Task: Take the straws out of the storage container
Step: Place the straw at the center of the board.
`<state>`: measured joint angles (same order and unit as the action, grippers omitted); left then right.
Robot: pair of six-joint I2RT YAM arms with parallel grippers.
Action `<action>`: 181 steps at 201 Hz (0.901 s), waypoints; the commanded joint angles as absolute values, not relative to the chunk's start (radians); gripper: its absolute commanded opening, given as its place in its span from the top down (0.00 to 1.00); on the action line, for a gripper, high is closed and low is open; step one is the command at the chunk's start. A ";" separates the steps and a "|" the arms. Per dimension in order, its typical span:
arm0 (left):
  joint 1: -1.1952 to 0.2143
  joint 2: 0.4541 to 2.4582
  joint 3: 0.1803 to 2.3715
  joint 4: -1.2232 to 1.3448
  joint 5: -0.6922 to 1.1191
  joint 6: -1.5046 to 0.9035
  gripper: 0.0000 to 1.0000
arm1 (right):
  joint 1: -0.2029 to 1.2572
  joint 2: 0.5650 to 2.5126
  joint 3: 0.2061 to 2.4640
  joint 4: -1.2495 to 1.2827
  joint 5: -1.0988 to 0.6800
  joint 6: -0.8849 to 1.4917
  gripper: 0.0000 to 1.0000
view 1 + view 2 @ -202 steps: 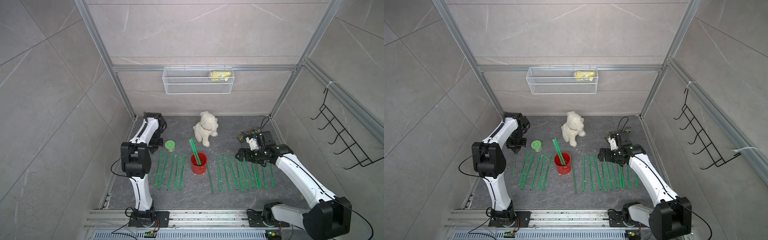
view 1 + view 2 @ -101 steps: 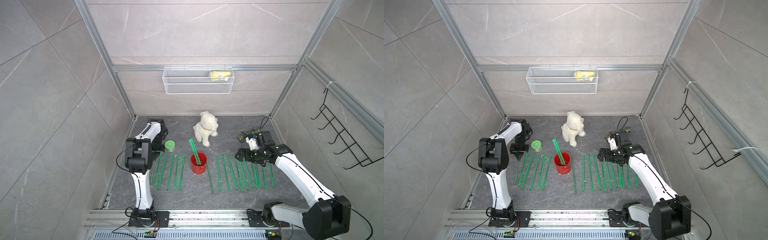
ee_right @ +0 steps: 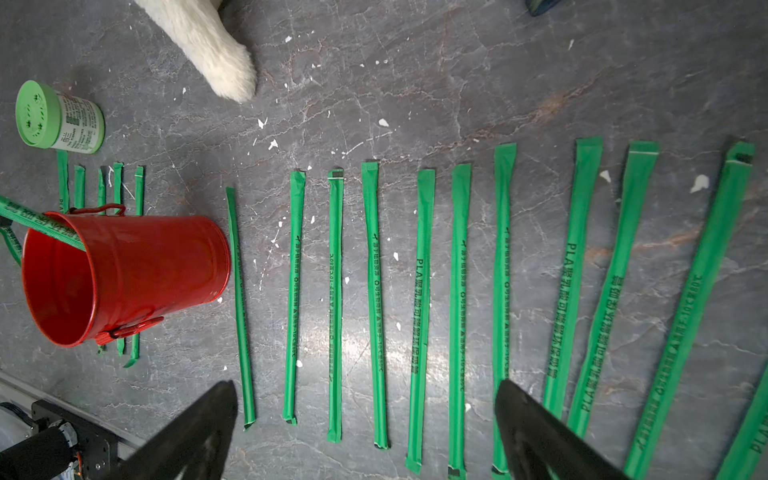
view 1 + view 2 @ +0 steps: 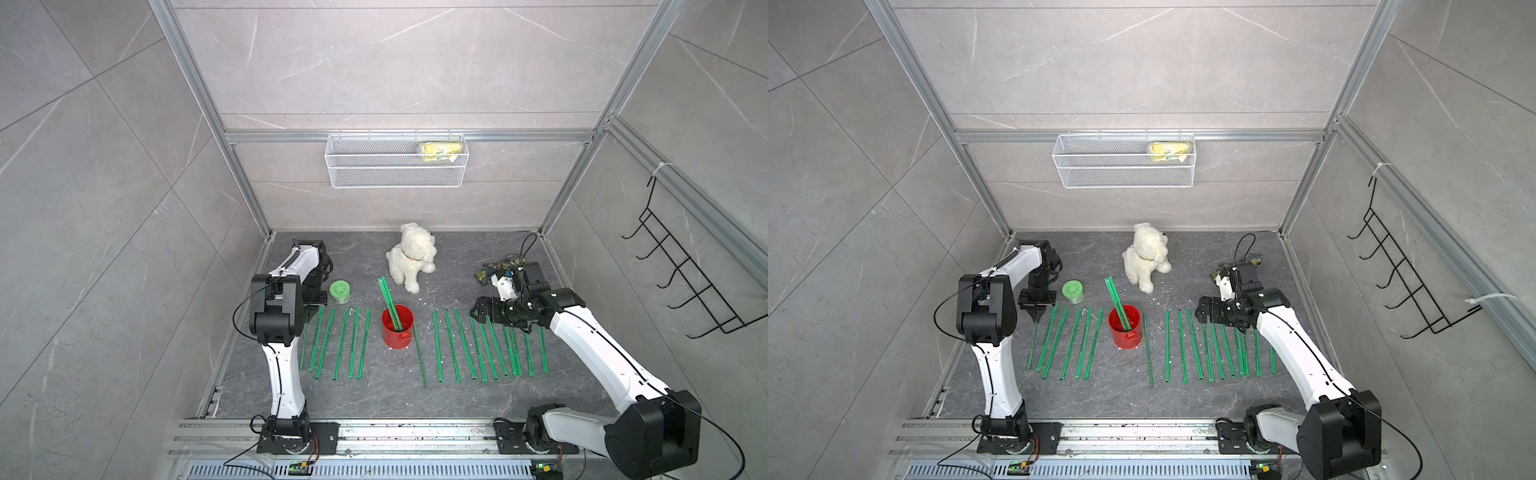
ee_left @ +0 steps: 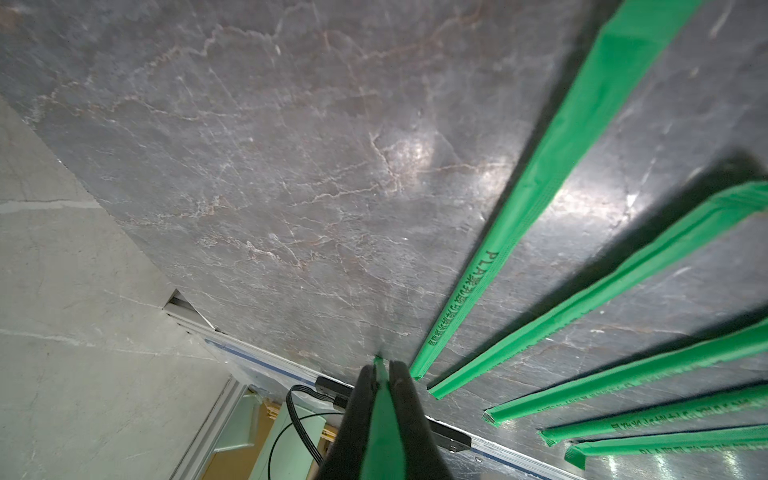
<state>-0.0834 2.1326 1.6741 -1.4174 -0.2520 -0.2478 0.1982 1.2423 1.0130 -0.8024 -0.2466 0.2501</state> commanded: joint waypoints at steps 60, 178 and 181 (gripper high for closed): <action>-0.069 2.156 1.678 -1.411 -0.237 -0.215 0.81 | 0.206 1.261 1.006 -0.801 -0.227 0.235 0.00; -0.151 1.801 1.717 -1.336 -0.034 -0.334 0.68 | 0.205 1.261 1.020 -0.795 -0.226 0.240 0.00; -0.160 1.779 1.714 -1.322 -0.019 -0.337 0.67 | 0.205 1.262 1.020 -0.793 -0.227 0.241 0.00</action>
<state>-0.0956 2.0064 1.6737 -1.3613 -0.1455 -0.2802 0.1982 1.2530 1.0130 -0.8024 -0.2382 0.2501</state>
